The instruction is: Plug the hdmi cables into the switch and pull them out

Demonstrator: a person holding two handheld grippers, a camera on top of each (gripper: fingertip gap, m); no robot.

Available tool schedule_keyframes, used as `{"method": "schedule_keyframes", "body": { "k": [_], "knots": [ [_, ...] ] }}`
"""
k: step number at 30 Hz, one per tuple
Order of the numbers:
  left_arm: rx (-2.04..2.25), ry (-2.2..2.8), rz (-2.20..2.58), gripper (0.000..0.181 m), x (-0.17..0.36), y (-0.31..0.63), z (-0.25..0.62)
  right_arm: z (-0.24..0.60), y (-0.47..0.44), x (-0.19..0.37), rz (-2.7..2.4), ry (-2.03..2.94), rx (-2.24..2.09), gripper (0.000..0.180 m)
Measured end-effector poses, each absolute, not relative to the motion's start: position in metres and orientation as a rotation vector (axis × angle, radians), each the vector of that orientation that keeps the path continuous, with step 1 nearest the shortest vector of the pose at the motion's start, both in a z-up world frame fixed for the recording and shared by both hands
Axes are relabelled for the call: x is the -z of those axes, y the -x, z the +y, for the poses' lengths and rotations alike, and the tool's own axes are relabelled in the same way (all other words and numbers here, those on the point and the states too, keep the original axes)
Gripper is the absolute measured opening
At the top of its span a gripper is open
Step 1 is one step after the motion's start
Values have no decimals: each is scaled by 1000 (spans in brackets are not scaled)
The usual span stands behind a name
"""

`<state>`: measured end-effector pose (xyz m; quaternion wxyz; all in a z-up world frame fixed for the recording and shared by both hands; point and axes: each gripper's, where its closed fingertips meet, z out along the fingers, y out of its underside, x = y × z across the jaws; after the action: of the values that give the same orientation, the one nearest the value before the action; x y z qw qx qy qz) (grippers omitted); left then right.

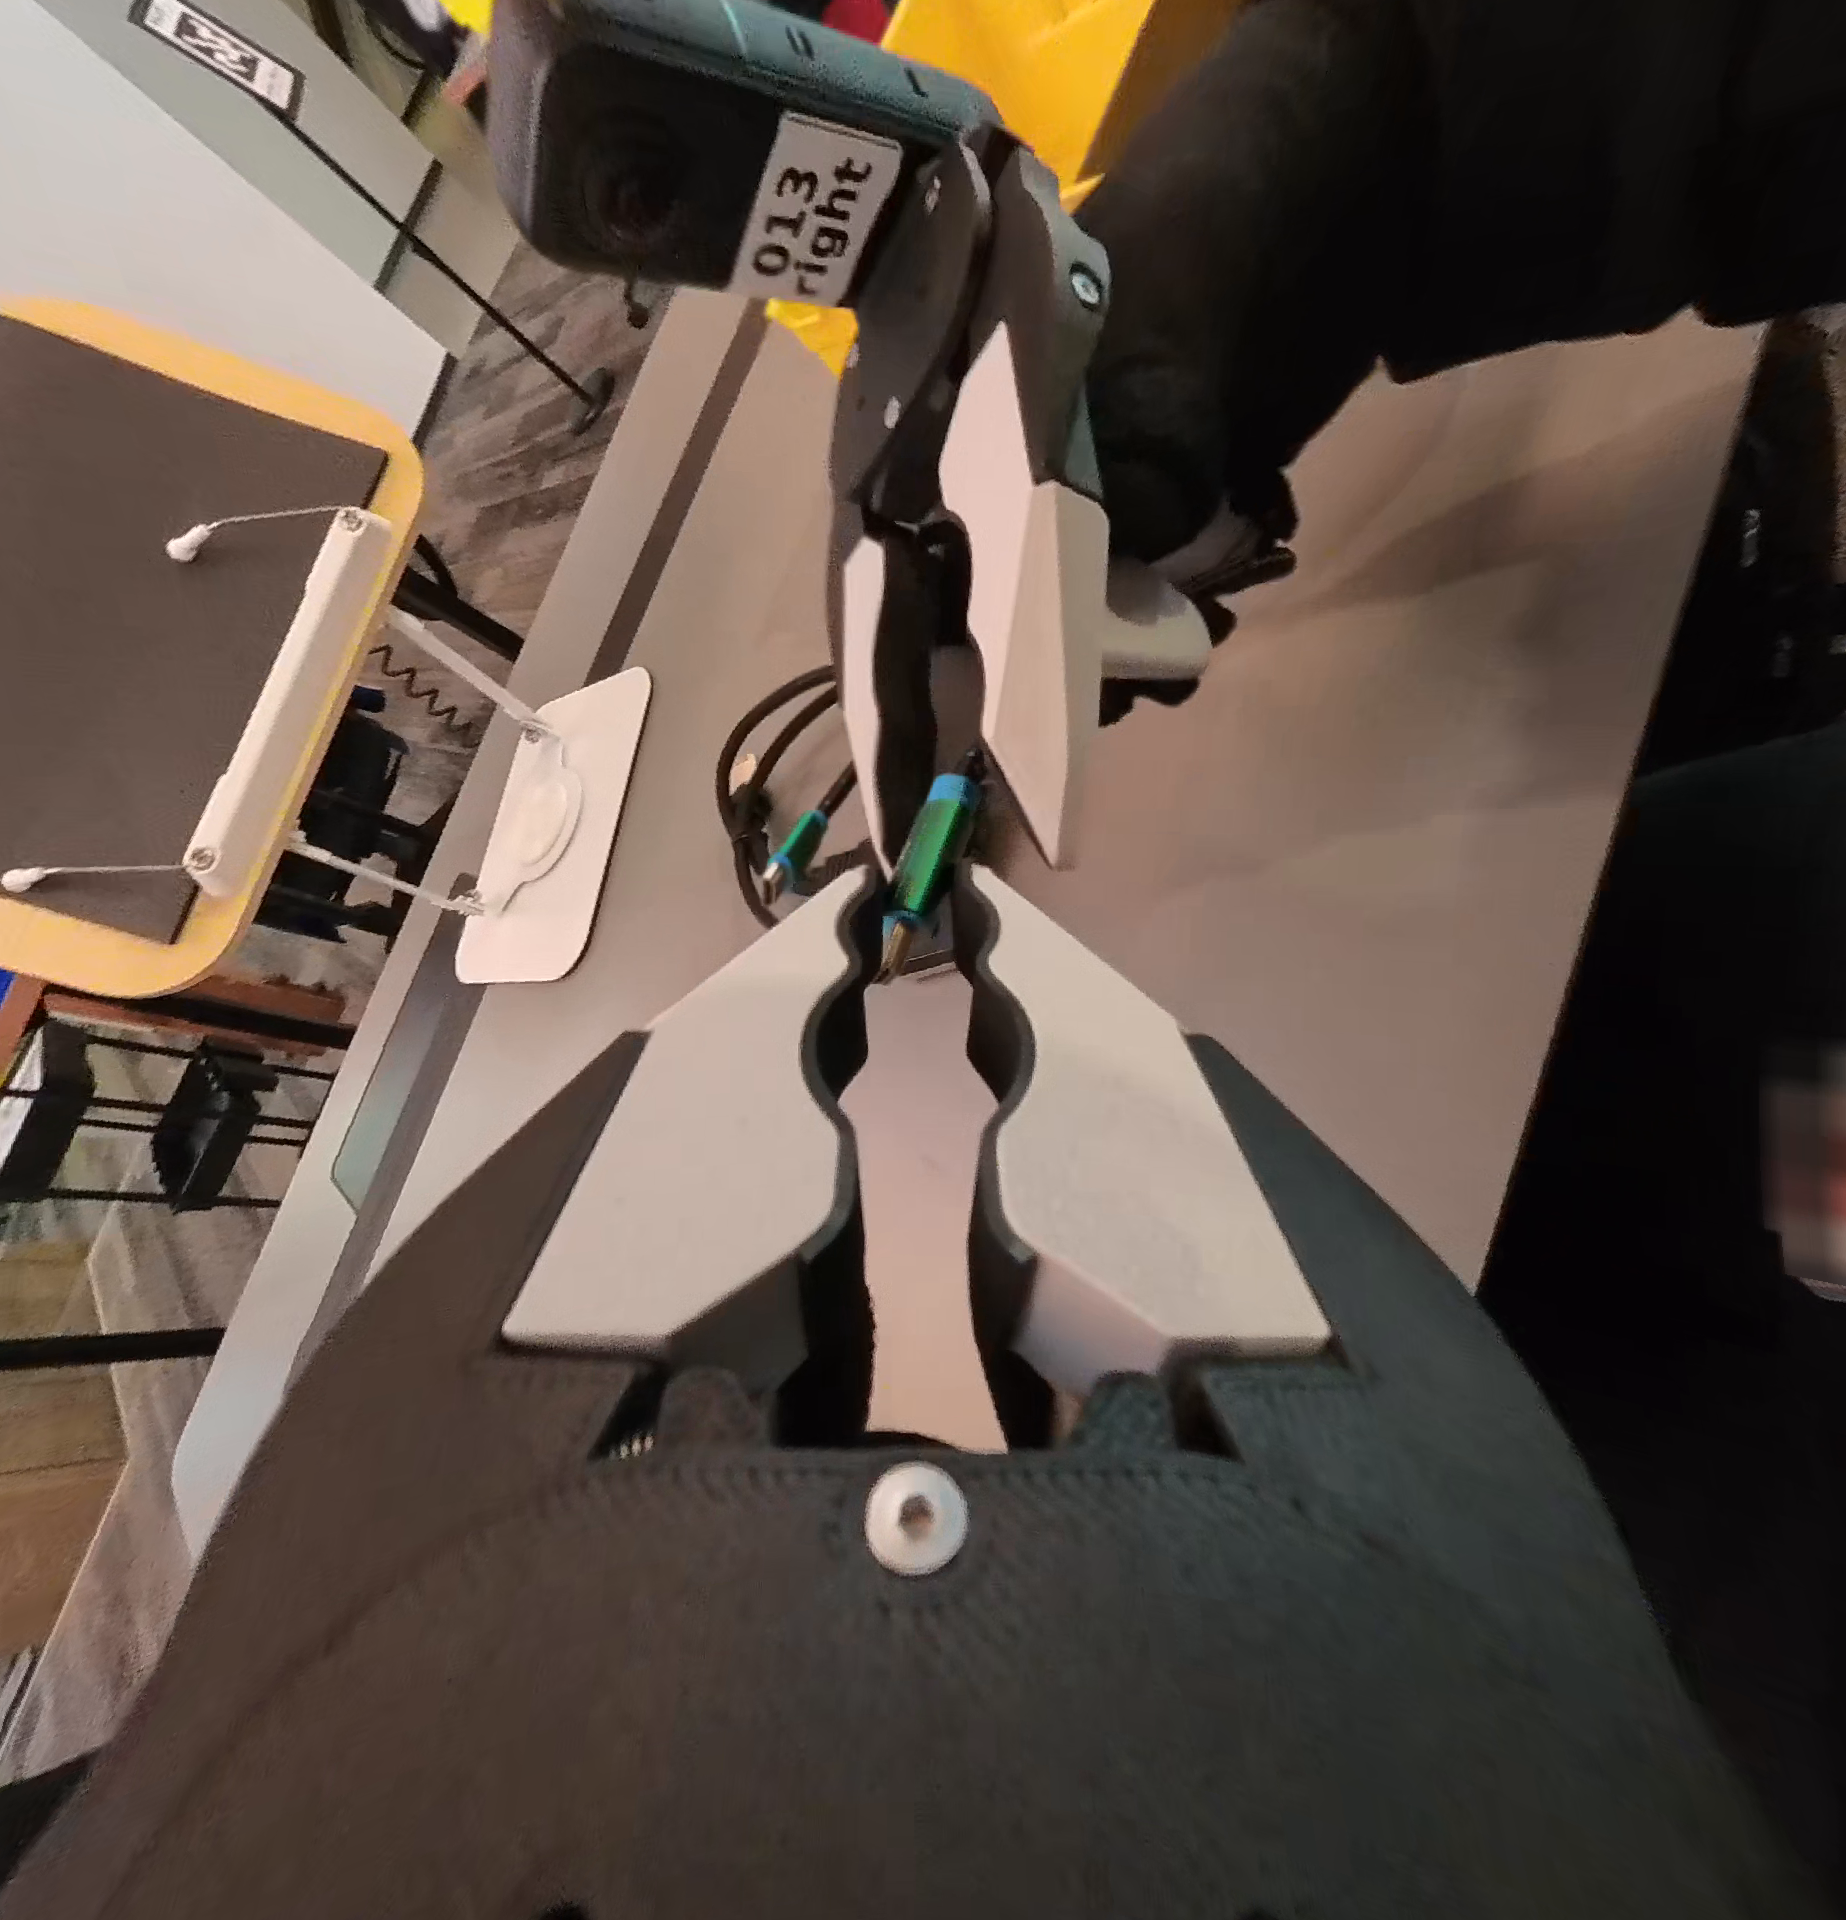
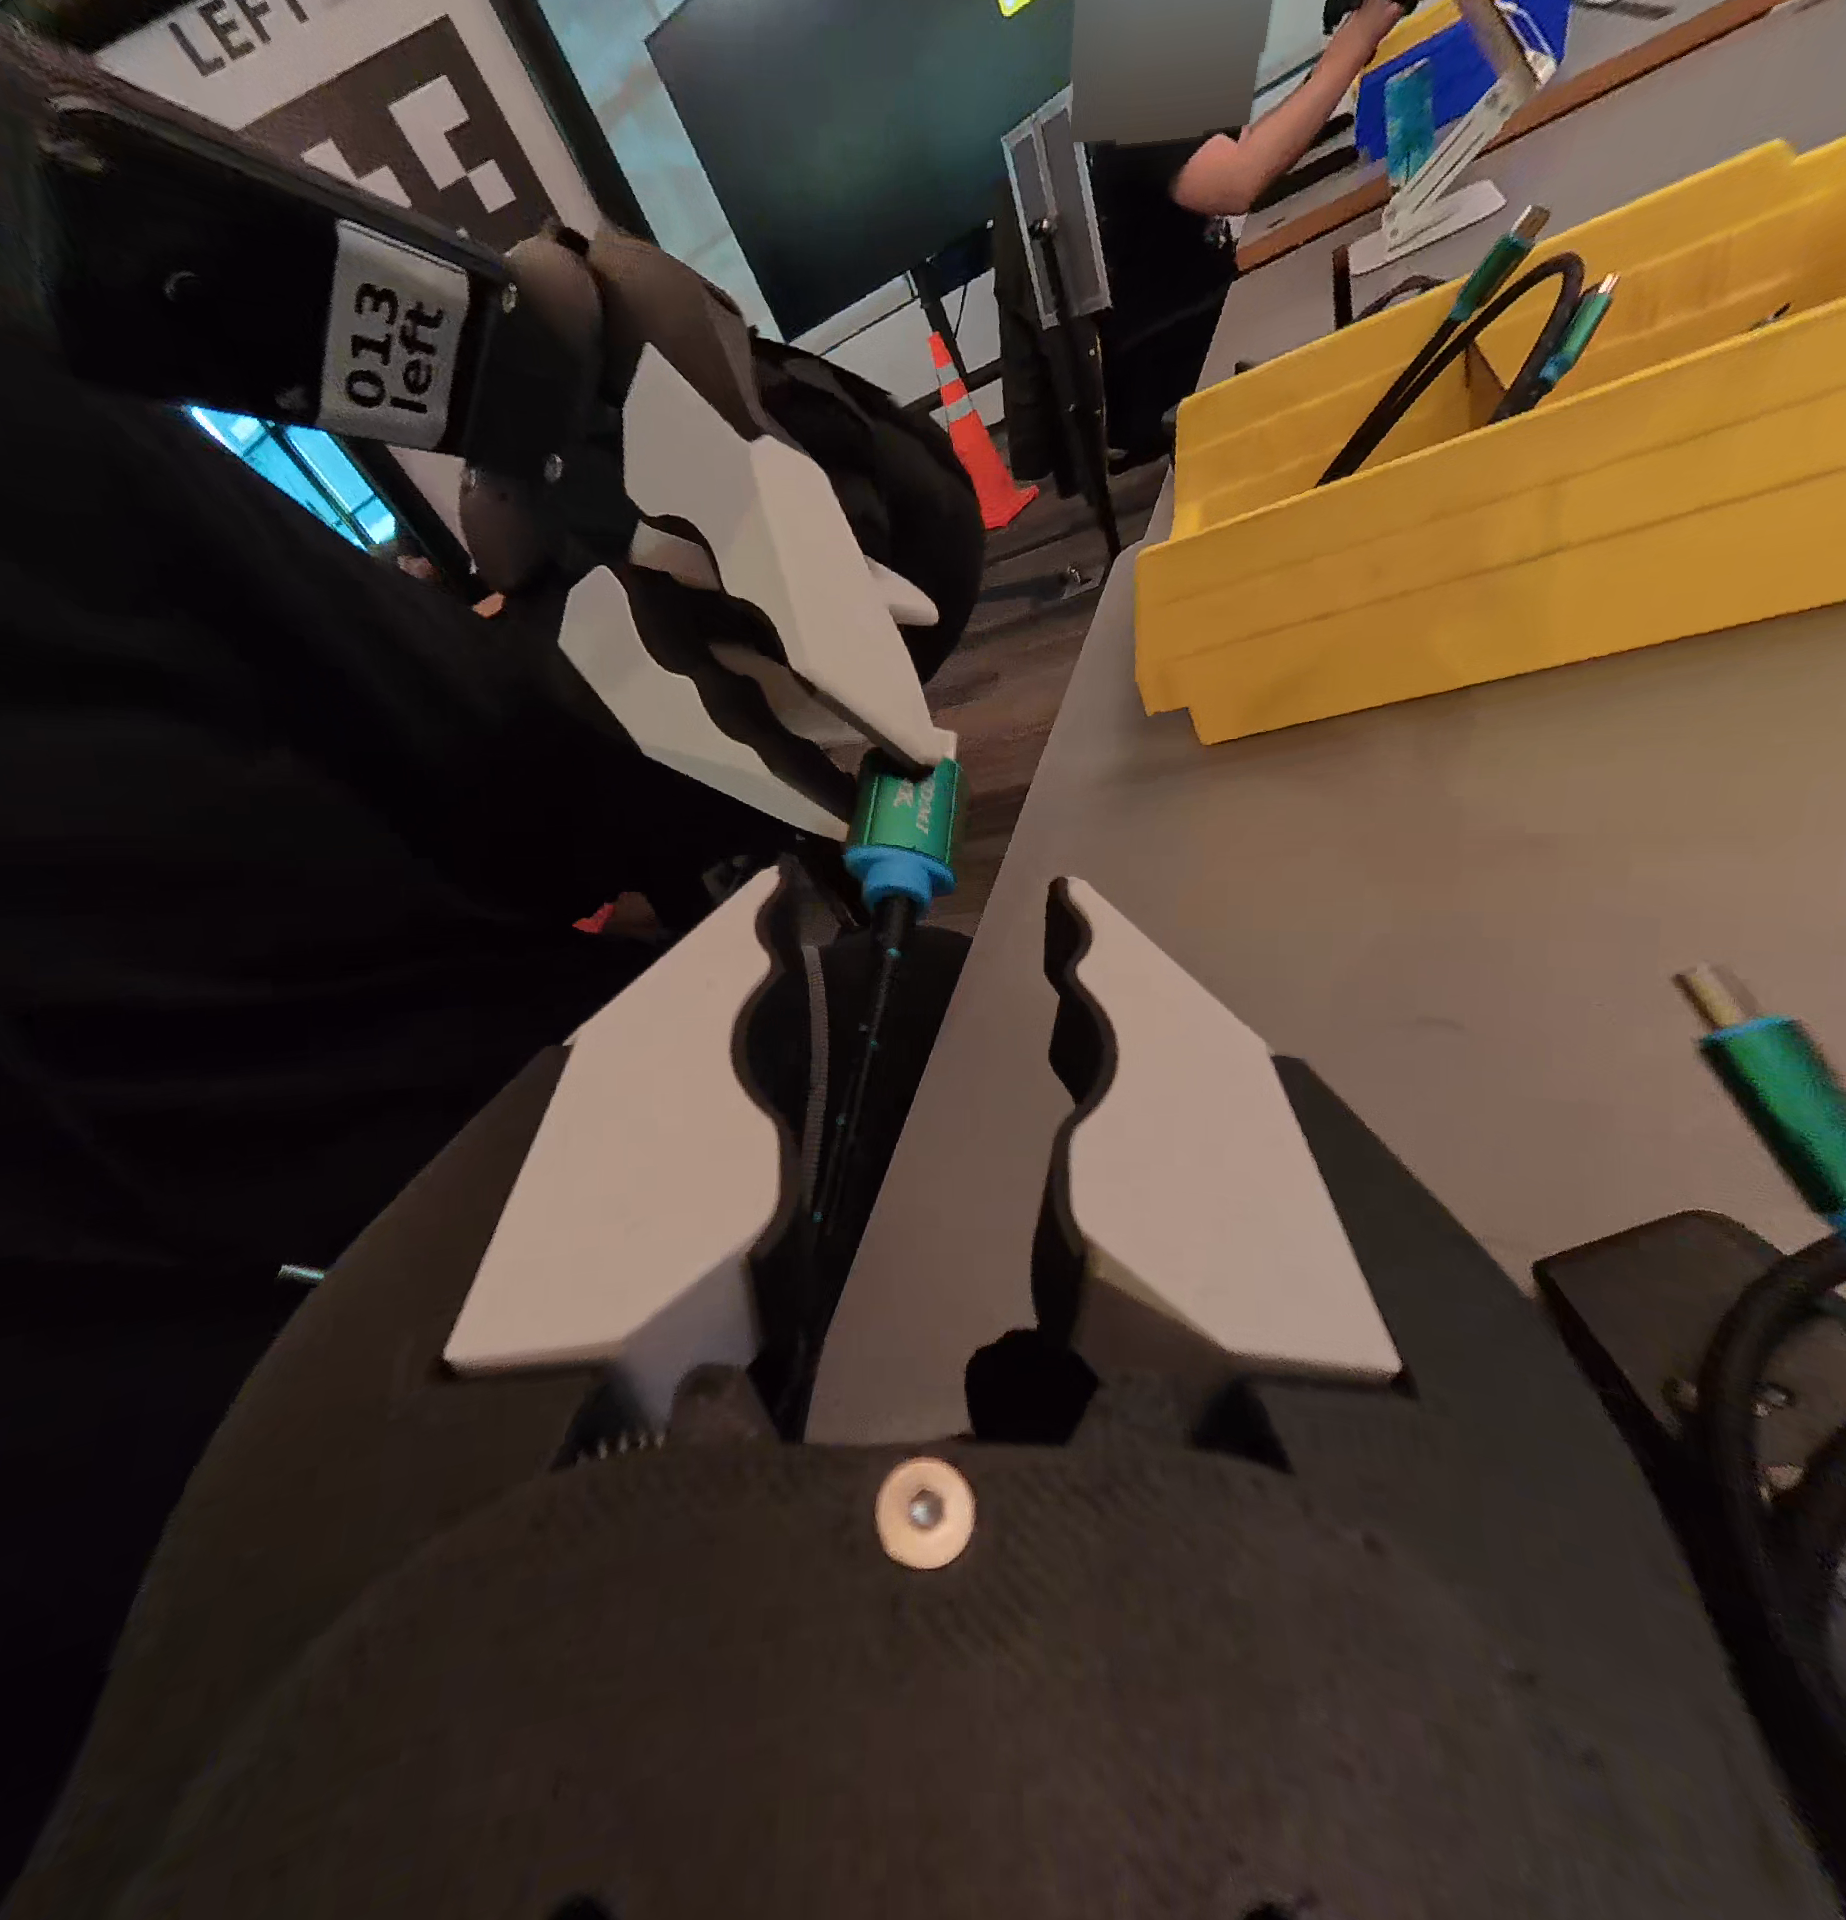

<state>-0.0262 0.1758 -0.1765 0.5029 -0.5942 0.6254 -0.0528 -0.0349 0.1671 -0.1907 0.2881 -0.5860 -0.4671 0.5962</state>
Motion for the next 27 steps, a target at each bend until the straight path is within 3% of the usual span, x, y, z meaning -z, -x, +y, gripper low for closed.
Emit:
{"method": "schedule_keyframes", "body": {
  "k": [11, 16, 27],
  "knots": [
    [23, 1505, 1239, 11, 157, 45, 210, 202, 51, 166, -863, 1523, -1746, 44],
    [17, 1524, 1229, 10, 162, 48, 214, 208, 45, 160, -824, 1494, -1744, 26],
    [8, 1510, 1240, 0, 160, 45, 214, 211, 53, 164, -821, 1521, -1673, 18]
  ]
}}
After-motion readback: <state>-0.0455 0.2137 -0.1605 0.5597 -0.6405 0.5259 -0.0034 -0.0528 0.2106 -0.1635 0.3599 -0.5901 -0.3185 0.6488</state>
